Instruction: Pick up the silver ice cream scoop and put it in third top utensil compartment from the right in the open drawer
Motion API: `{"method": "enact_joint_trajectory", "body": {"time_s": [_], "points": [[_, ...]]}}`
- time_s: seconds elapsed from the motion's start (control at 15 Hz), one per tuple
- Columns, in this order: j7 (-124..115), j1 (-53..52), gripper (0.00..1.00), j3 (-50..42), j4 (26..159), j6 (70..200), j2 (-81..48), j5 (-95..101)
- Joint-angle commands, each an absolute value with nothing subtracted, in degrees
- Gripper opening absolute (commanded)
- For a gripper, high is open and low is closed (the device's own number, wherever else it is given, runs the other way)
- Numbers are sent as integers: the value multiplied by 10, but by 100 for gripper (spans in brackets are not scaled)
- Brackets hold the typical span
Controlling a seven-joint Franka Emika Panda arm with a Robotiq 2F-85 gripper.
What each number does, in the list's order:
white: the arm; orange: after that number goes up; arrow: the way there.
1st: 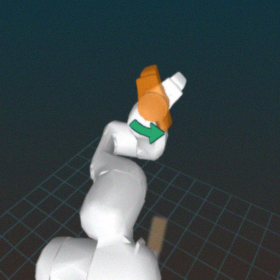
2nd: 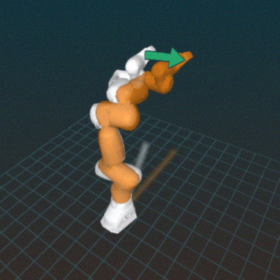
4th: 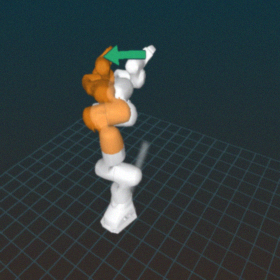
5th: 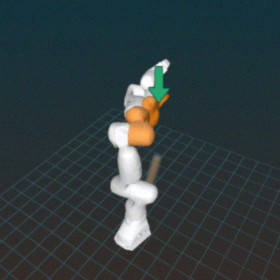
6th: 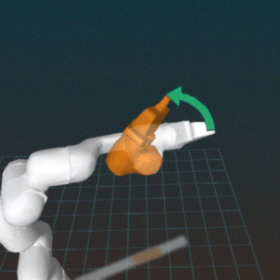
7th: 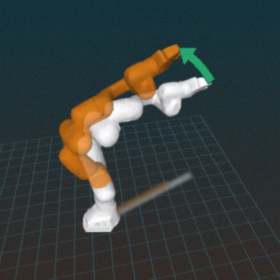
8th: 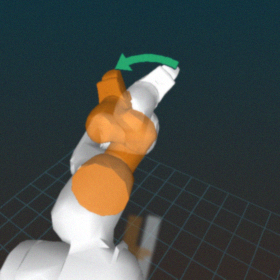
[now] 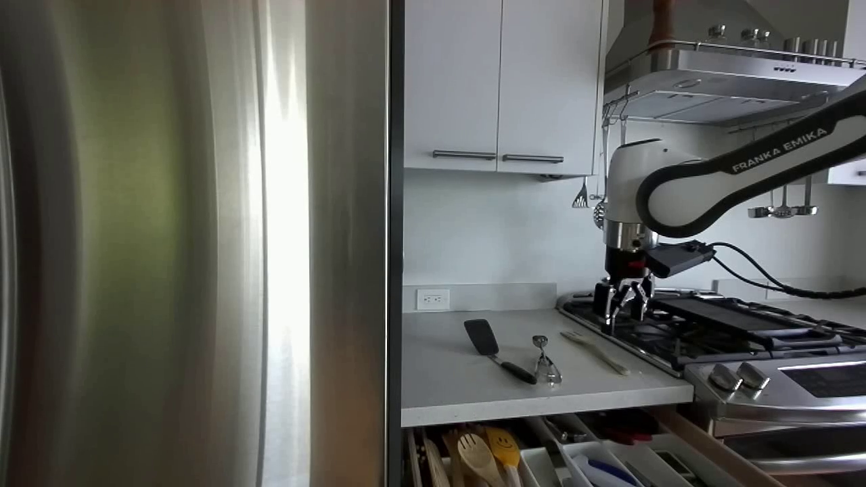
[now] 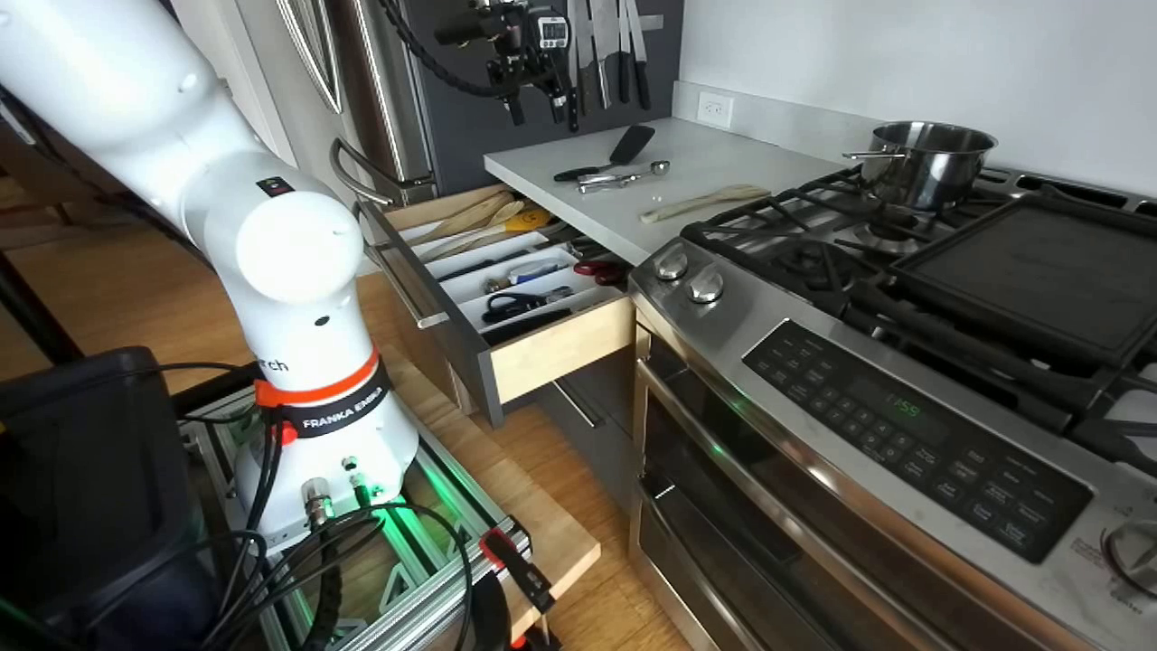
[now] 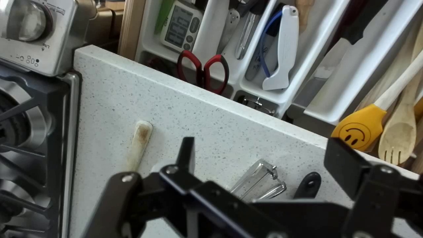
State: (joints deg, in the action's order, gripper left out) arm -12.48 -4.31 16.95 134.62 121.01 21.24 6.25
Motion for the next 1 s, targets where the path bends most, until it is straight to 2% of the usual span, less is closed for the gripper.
{"method": "enact_joint_trajectory", "body": {"time_s": [0.0,0.53,0.93], "points": [[-130,-58,100,157,1345,1208,211,69],[-209,-40,100,108,1199,1107,47,-12],[-316,-46,100,79,1112,1102,-55,-80]]}}
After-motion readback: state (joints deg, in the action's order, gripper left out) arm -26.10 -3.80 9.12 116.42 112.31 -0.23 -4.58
